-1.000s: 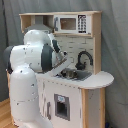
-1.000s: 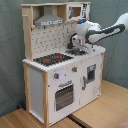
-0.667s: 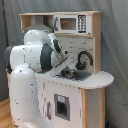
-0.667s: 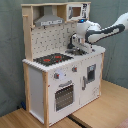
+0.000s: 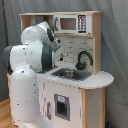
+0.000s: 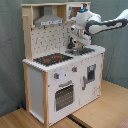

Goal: Play with the kitchen

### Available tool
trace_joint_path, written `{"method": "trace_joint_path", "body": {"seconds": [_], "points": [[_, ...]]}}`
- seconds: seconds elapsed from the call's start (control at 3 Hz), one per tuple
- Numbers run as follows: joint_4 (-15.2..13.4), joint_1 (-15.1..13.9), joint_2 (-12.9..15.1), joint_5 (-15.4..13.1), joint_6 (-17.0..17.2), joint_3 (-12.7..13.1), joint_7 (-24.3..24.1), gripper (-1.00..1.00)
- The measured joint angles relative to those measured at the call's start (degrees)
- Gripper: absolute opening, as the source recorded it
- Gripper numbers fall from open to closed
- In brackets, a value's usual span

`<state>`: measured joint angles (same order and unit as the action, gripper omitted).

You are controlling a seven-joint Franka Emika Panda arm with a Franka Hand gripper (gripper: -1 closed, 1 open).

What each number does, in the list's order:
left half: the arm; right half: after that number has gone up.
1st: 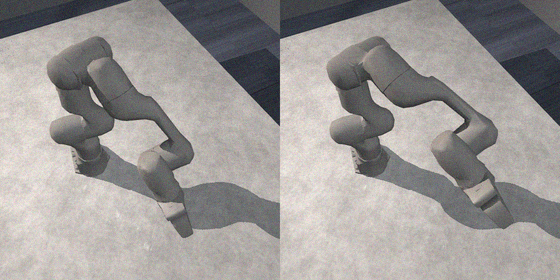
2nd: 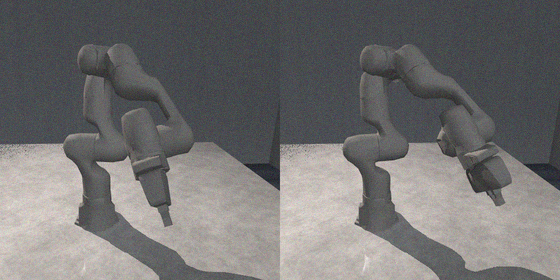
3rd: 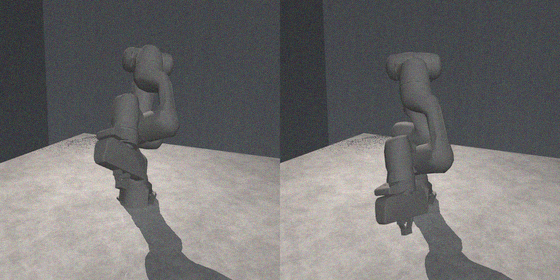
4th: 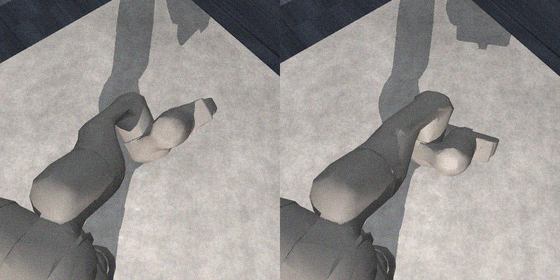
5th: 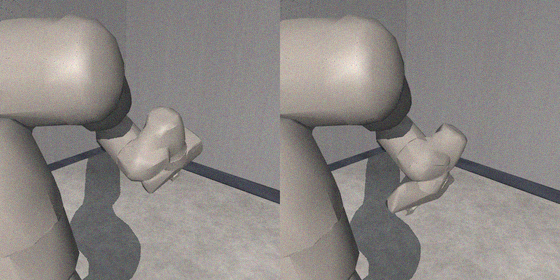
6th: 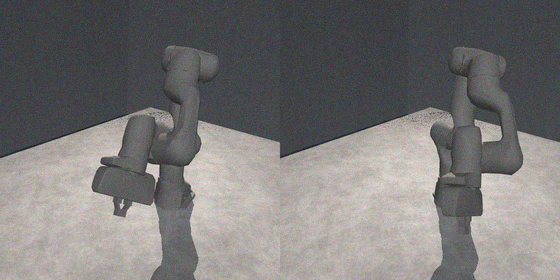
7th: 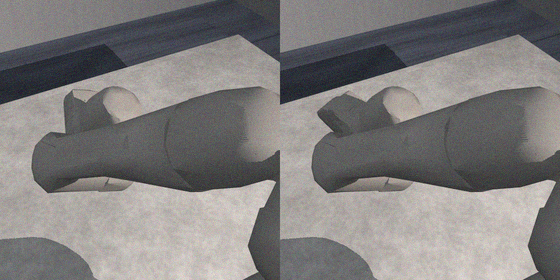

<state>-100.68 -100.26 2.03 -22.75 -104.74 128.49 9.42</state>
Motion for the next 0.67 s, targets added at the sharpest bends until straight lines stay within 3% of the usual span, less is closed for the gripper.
{"method": "trace_joint_path", "body": {"seconds": [0.33,0.67], "points": [[2.51,0.01,0.17,-1.48,3.15,4.46,-0.72,1.00],[3.97,0.03,0.80,-4.80,6.11,8.99,-2.77,1.00]]}}
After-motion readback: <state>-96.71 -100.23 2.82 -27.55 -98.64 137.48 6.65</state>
